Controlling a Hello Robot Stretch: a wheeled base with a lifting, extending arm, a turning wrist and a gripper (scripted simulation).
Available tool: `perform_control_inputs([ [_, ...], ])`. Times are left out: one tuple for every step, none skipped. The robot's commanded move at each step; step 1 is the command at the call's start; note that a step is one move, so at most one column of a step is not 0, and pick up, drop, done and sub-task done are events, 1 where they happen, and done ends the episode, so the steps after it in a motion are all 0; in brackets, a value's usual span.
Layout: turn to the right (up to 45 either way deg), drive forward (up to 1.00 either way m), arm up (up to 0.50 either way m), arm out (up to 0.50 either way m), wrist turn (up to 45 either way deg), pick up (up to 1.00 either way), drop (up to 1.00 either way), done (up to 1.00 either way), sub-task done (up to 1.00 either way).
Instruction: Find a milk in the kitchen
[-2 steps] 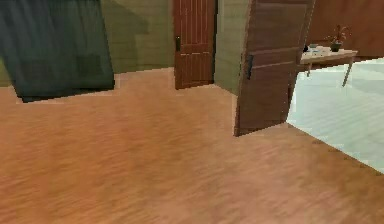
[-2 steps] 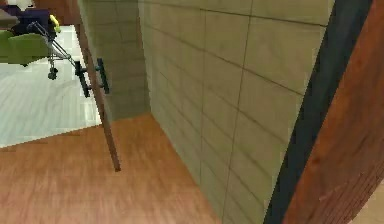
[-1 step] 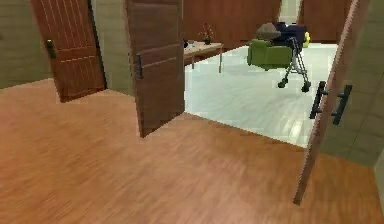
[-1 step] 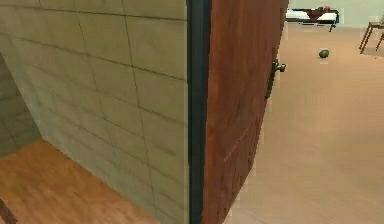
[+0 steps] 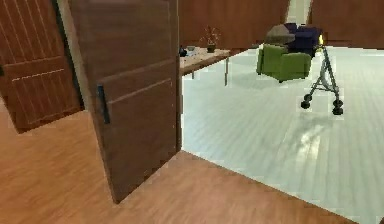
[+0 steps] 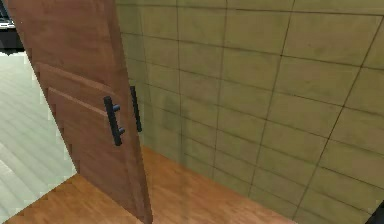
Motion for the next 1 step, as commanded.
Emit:
perform_control_inputs([
  [6.0, 0.00, 0.00, 0.00, 0.0, 0.00, 0.00, 0.00, 0.00],
])
